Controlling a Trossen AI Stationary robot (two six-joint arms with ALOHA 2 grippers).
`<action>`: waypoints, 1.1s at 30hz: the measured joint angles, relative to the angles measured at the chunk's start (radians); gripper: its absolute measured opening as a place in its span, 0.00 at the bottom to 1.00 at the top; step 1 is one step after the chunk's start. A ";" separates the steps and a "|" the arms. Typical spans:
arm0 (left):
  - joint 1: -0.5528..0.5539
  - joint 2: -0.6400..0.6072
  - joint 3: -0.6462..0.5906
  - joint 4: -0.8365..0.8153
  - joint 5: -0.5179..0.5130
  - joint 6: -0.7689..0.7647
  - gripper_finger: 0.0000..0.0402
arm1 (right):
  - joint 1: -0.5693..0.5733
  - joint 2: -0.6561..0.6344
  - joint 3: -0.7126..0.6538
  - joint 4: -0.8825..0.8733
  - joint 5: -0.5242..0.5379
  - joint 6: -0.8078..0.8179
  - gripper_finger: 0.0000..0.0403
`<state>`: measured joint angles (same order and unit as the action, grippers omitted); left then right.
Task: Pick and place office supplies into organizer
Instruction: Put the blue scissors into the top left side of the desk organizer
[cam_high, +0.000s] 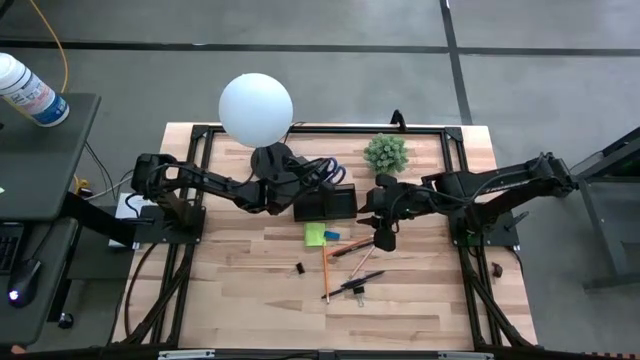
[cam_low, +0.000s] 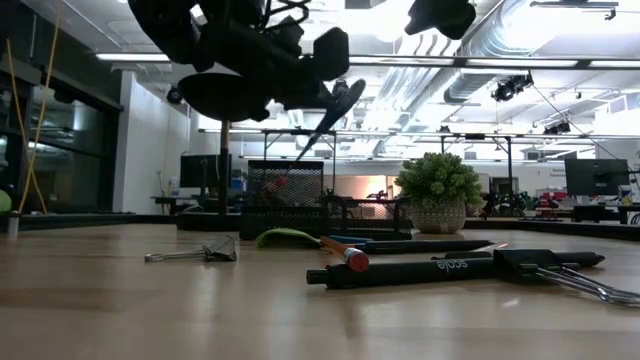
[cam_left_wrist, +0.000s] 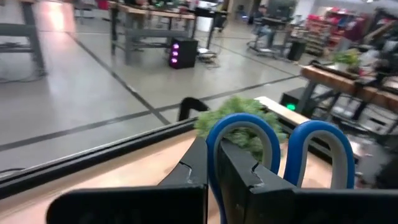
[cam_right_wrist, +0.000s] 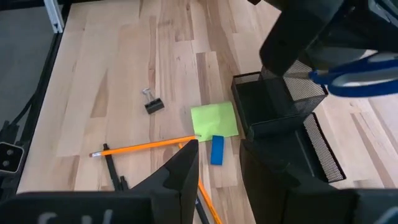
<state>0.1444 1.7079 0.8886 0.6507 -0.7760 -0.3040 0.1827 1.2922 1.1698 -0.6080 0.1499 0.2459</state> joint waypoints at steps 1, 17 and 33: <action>0.000 0.002 0.000 0.001 -0.016 0.000 0.00 | 0.000 0.000 0.000 0.000 -0.001 0.000 0.27; -0.007 0.009 0.000 -0.207 -0.201 -0.210 0.00 | 0.000 0.000 0.000 0.000 0.002 0.000 0.27; -0.008 0.083 0.000 -0.232 -0.264 -0.408 0.00 | 0.000 0.000 0.000 0.016 0.005 0.011 0.27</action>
<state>0.1364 1.7911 0.8890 0.4191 -1.0405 -0.7124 0.1829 1.2926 1.1698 -0.5919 0.1551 0.2565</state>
